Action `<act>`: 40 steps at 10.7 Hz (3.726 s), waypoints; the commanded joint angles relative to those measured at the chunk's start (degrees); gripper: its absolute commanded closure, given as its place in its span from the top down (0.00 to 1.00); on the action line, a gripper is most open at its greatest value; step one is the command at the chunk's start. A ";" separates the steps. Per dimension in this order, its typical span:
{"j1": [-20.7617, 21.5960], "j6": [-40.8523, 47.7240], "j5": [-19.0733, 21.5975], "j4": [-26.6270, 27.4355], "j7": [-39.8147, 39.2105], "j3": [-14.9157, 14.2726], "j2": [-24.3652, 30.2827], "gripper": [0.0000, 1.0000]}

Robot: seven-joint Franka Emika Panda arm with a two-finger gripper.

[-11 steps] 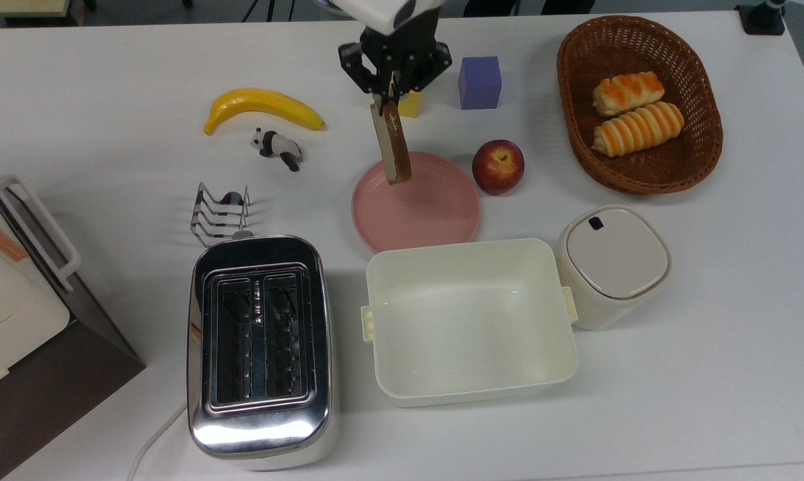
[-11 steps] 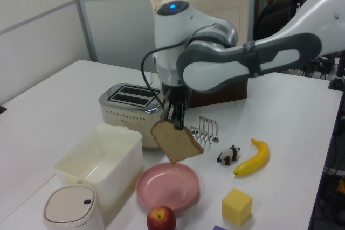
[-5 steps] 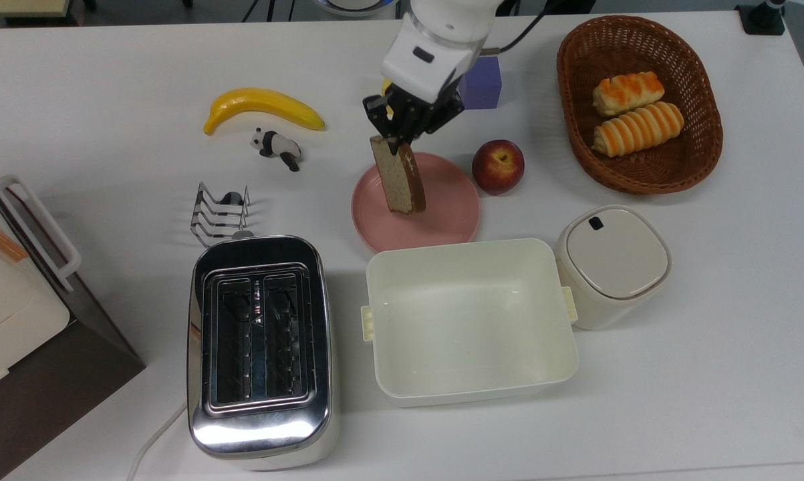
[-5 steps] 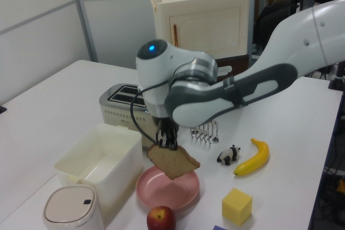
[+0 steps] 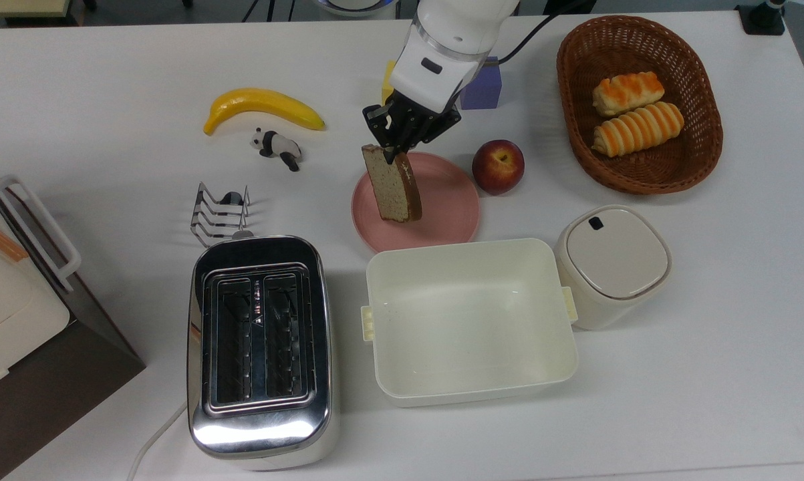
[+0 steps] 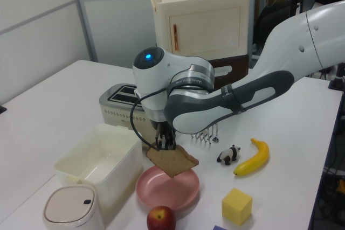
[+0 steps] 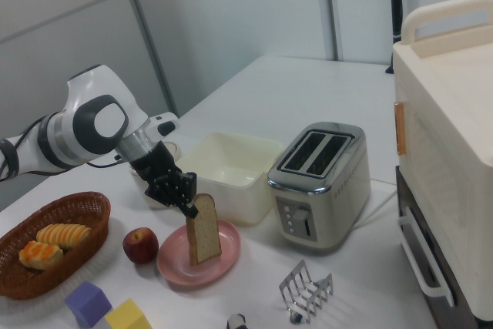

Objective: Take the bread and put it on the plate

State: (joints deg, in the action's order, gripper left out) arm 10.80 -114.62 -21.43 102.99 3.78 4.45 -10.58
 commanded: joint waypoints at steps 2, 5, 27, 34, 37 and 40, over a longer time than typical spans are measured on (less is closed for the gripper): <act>1.42 -1.04 -3.70 0.81 -0.09 -0.49 0.48 0.00; 1.42 -1.04 -4.24 0.72 -0.09 -0.49 -0.05 0.00; 0.01 3.95 6.81 -5.86 5.97 -0.23 1.00 1.00; -4.01 13.77 12.77 -10.68 5.98 0.04 5.03 1.00; -8.77 17.06 15.36 -12.81 6.07 -1.88 11.88 1.00; -10.18 17.07 19.64 -13.08 6.41 -8.82 13.74 1.00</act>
State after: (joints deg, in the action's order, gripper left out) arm 1.45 -97.84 -6.27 88.82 9.72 -0.12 1.68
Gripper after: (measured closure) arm 0.000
